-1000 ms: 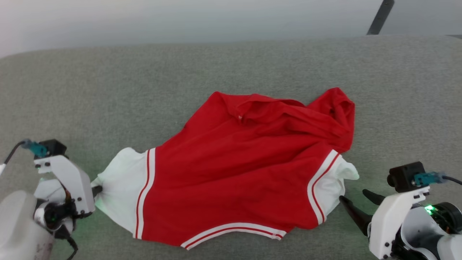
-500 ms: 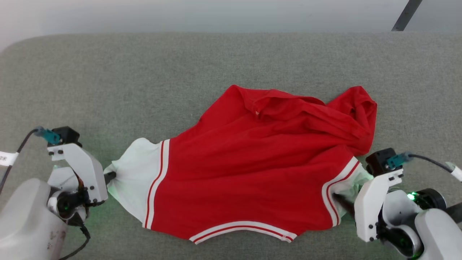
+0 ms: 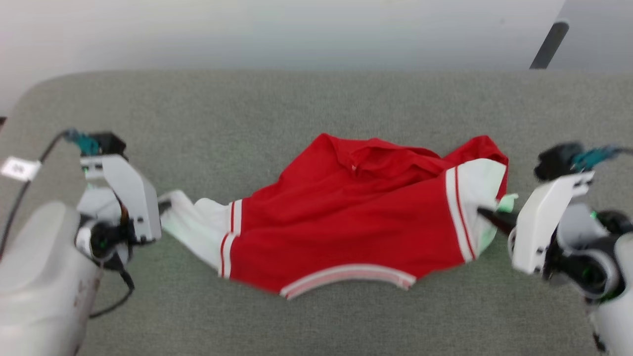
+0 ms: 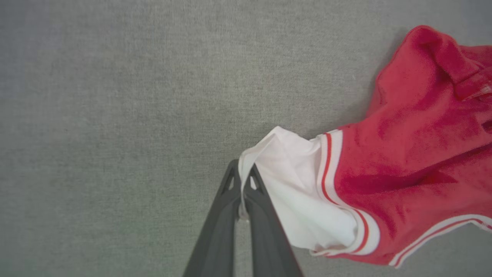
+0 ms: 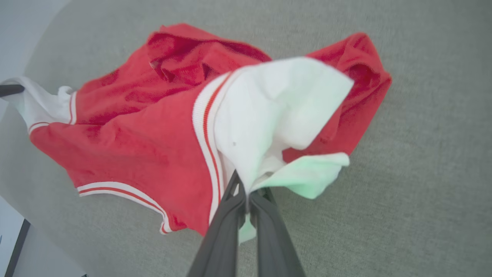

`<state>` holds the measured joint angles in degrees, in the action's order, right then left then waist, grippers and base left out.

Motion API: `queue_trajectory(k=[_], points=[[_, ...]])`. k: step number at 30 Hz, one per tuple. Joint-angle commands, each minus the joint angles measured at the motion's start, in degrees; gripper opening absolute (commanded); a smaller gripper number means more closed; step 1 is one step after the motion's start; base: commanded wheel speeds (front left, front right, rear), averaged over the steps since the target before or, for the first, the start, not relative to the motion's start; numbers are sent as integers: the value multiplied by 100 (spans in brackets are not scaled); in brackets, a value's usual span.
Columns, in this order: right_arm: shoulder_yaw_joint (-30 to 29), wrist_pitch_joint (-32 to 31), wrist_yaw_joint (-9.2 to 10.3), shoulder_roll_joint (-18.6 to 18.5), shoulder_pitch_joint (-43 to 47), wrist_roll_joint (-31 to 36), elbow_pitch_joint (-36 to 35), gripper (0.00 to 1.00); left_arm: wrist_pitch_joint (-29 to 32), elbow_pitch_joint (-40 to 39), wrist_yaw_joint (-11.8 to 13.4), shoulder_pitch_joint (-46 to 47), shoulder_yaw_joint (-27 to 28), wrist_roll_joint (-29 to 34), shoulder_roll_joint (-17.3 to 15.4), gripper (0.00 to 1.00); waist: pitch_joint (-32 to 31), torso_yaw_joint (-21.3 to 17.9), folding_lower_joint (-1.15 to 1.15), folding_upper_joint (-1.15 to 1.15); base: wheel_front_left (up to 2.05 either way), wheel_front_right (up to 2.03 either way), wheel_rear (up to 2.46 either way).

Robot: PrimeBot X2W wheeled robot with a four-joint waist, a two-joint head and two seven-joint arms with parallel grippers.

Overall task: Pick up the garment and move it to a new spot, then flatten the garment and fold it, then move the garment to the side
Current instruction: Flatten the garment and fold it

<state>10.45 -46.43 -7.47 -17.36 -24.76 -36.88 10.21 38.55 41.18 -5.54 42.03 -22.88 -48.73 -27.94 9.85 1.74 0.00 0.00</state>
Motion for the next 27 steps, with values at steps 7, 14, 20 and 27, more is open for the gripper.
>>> queue_trajectory(k=[7,14,20,27], points=[[-419,-271,-4,101,-891,-45,-64,0,207,-313,125,673,-29,122,-38,0,-683,63,0,0,0,0,0],[-454,124,-4,247,-1932,296,403,0,73,-365,182,1529,-81,358,1,0,-1044,101,0,0,0,0,0],[-146,942,-3,295,-2993,645,977,0,-244,-104,257,2423,-50,591,19,0,-1162,84,0,0,0,0,0],[281,2172,-3,312,-4085,1031,1877,0,-718,414,279,3311,16,741,144,0,-1250,67,0,0,0,0,0]])
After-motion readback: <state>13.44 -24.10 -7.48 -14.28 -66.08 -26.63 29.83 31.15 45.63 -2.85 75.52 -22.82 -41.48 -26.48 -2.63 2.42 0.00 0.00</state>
